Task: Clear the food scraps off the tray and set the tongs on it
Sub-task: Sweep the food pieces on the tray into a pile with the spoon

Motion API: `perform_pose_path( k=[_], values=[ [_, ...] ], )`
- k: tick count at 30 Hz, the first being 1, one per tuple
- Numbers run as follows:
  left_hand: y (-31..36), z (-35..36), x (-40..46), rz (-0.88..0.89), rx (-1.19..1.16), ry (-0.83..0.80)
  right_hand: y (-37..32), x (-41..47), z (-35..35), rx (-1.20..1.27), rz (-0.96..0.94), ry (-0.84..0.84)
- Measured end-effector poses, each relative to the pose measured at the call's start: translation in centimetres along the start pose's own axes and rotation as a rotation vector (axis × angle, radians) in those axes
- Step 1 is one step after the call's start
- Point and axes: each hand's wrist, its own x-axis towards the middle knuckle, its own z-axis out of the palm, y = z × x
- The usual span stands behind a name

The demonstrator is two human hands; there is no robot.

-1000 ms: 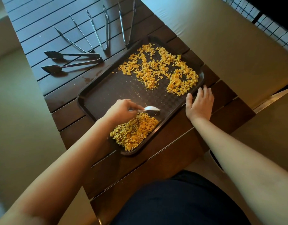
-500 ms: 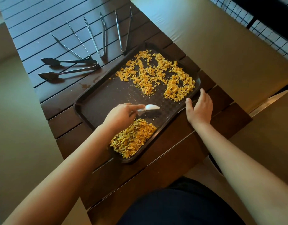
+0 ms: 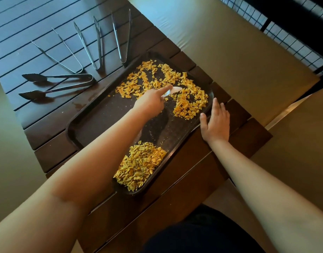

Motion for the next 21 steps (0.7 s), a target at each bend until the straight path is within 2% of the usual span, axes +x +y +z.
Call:
perform_pose_path(
  k=[6,12,21],
  values=[
    [1.4,0.2,3.0,-0.056,-0.046,0.008,0.1,0.1,0.0,0.0,-0.003,0.01],
    [0.9,-0.5,2.0,0.13,0.007,-0.114,0.1,0.1,0.0,0.002,-0.01,0.02],
    [-2.6,-0.4,-3.8,0.153,-0.042,-0.251,0.2,0.1,0.2,-0.002,-0.025,0.041]
  ],
)
